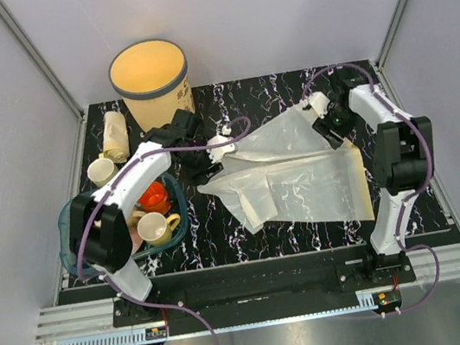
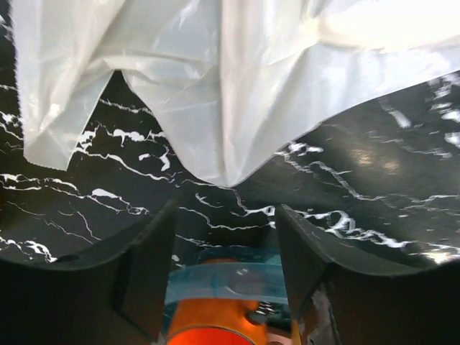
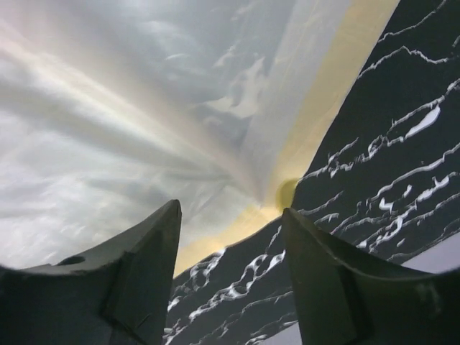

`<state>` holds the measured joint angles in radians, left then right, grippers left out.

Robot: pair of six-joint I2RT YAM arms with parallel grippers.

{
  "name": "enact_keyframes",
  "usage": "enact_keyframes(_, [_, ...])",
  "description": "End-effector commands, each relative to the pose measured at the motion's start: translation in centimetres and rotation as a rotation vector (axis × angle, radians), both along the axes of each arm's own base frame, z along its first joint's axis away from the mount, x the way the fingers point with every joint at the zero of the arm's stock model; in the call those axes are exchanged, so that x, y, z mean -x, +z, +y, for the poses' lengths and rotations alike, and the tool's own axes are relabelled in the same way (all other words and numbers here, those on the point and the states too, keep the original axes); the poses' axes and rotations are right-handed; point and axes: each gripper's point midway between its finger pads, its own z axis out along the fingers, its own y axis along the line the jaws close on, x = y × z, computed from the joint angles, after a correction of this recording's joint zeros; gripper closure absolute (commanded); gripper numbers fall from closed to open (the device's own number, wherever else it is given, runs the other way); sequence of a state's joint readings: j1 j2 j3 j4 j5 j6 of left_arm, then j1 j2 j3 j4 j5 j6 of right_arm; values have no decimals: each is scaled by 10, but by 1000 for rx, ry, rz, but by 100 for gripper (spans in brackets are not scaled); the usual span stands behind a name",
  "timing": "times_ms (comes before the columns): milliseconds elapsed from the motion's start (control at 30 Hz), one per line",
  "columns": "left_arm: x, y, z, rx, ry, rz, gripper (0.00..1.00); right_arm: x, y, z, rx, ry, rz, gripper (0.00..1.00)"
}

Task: Put the trash bags into the trash bin
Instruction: Unfold the trash bag at the center of the board.

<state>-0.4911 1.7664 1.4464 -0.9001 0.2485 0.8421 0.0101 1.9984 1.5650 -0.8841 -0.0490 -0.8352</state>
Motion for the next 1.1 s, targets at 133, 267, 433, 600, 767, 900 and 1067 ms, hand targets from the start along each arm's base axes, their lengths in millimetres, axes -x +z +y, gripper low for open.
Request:
enact_keyframes(133, [59,13,-65,181,44,1,34,74,69,23,-146,0,44,28])
enact_keyframes(267, [65,-12,-85,178,72,39,33,94,53,28,-166,-18,84,27])
enact_keyframes(433, [56,-46,-95,101,118,35,32,98,25,28,-171,-58,118,30])
enact_keyframes(600, [49,-70,-98,19,130,30,32,100,-1,24,-144,-71,151,33])
enact_keyframes(767, [59,-96,-88,-65,103,57,34,99,-12,20,-125,-72,164,33])
enact_keyframes(900, [77,-108,-87,-76,73,144,59,94,-18,17,-108,-75,157,34])
enact_keyframes(1067, [94,-108,-78,-96,11,195,95,98,-38,5,-41,-52,182,37])
